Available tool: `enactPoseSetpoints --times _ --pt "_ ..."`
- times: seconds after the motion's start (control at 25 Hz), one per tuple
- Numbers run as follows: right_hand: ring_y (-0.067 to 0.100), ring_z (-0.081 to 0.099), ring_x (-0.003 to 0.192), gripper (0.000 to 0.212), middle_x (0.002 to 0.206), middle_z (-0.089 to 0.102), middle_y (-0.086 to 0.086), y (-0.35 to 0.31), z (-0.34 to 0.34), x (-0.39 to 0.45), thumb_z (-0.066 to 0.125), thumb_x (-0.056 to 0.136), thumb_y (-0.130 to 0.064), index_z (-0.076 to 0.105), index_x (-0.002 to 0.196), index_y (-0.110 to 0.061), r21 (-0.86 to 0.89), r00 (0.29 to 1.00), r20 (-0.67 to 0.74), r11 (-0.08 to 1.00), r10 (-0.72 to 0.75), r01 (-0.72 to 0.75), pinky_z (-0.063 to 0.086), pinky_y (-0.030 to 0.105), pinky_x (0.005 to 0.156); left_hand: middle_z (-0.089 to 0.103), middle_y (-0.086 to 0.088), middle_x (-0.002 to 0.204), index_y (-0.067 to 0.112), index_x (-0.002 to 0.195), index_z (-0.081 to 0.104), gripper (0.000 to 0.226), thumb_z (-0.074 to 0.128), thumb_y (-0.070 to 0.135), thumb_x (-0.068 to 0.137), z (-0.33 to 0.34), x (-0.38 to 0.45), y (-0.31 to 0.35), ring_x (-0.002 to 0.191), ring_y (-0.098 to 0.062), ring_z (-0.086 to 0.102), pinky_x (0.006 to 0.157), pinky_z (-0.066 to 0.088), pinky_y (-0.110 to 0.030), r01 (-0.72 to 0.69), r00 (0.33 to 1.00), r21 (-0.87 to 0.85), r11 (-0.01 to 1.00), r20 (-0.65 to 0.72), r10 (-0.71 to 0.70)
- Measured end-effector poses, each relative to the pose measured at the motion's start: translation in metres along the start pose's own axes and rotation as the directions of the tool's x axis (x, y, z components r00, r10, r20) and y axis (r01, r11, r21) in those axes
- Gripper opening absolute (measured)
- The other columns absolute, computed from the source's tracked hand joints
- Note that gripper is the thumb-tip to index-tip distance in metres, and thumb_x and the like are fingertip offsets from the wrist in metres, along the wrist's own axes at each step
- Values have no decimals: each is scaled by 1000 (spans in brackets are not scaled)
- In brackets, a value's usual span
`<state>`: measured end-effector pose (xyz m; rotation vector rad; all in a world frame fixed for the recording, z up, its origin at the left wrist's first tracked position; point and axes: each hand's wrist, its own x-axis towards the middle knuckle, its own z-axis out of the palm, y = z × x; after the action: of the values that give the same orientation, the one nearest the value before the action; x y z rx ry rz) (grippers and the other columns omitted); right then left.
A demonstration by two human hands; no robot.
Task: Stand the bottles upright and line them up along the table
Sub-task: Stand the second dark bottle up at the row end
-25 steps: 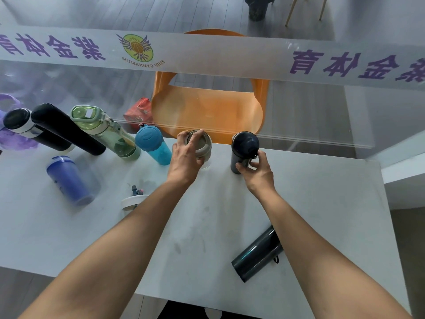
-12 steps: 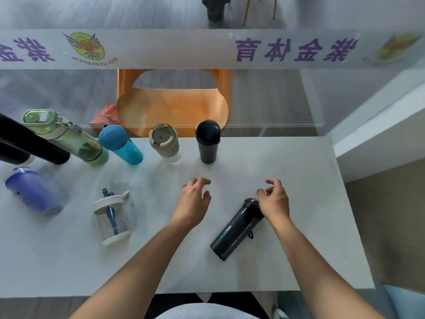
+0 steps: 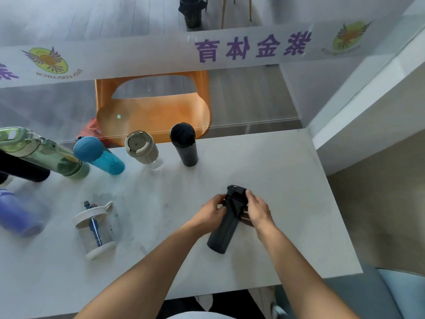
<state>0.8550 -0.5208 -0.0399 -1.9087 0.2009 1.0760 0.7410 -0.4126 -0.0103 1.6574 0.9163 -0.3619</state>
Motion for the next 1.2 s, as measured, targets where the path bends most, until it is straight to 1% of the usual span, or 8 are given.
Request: enactPoseSetpoints --times 0.2,0.36,0.6,0.76,0.84,0.96,1.08,1.2 --pt "17 67 106 45 114 68 -4 -65 -7 -5 59 89 -58 61 120 -26 12 944 -30 944 -329 329 54 44 96 62 4 127 28 141 48 49 41 15 95 -29 7 49 107 -16 65 95 51 -33 -165 975 -109 980 -171 145" --pt "16 64 112 50 120 68 0 -103 -5 1 65 89 -51 57 133 -27 -25 889 21 889 -457 458 56 44 97 57 -2 133 28 145 46 57 37 5 93 -52 23 68 111 -17 59 89 49 -30 -199 959 -98 975 -224 173" --pt "17 62 115 49 126 65 2 -134 -4 15 66 93 -32 53 139 -25 -36 845 58 845 -532 534 54 43 100 52 6 145 29 147 41 63 33 -3 94 -67 37 85 124 -11 52 97 46 -33 -209 960 -181 961 -224 167" --pt "16 62 113 46 123 66 0 -146 -4 22 67 92 -29 54 136 -27 -66 829 49 827 -557 559 52 40 102 48 14 147 35 147 38 67 34 -3 92 -69 46 91 89 -8 56 83 47 -37 -214 963 -213 953 -209 170" --pt "15 63 114 46 122 66 -1 -149 -4 25 67 90 -29 56 135 -28 -98 820 45 815 -570 571 51 35 102 47 16 145 36 148 36 68 34 -3 93 -68 48 91 85 -11 54 81 45 -37 -217 965 -230 949 -195 173" --pt "14 63 110 46 118 65 -2 -148 -4 25 68 90 -27 55 134 -26 -108 817 38 810 -576 576 50 26 94 45 17 148 38 148 35 68 34 -2 92 -66 51 87 89 -9 56 81 48 -36 -221 964 -227 949 -196 178" --pt "14 60 108 45 116 62 -3 -148 -3 23 68 91 -26 53 134 -23 -124 812 43 803 -582 582 43 14 83 43 7 153 40 148 33 70 35 -2 93 -66 51 84 110 -5 54 84 50 -30 -211 966 -212 954 -196 170" --pt "15 59 110 47 118 61 -2 -149 -4 20 66 92 -30 51 136 -21 -153 817 37 805 -575 573 44 22 89 45 4 151 40 150 32 69 35 0 93 -67 49 86 107 -3 56 82 50 -28 -204 966 -172 964 -194 170"
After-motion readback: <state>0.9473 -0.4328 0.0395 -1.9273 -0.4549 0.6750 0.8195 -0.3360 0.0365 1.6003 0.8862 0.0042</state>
